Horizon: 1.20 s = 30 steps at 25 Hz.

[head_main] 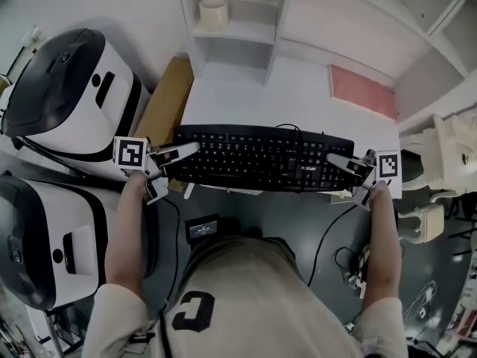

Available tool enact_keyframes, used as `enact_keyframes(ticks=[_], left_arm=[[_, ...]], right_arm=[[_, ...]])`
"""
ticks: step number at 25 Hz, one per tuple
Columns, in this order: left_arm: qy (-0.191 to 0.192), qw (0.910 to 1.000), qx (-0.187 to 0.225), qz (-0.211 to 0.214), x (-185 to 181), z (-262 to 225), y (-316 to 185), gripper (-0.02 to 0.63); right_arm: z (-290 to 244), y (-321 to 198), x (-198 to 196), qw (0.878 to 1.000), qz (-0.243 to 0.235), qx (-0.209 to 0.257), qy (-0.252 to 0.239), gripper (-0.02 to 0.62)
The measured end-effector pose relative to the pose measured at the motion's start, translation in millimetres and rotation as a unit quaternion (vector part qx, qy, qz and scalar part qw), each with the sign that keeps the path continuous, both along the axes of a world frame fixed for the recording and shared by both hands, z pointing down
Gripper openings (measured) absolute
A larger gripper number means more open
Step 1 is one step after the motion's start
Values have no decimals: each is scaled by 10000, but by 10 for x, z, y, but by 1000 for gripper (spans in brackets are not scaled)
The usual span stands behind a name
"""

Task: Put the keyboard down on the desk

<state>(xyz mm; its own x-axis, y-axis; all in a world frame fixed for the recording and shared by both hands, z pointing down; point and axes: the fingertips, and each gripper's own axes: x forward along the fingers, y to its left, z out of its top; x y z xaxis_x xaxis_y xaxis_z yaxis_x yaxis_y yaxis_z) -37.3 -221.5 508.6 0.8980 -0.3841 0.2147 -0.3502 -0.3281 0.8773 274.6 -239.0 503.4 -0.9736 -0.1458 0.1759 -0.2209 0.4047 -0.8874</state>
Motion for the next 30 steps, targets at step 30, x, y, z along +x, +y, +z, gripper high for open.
enact_keyframes(ticks=[30], left_arm=[[-314,9983,480,104,135,-190,-715,158]], right_arm=[[-120,-529,144,9990,317,310,-88,126]])
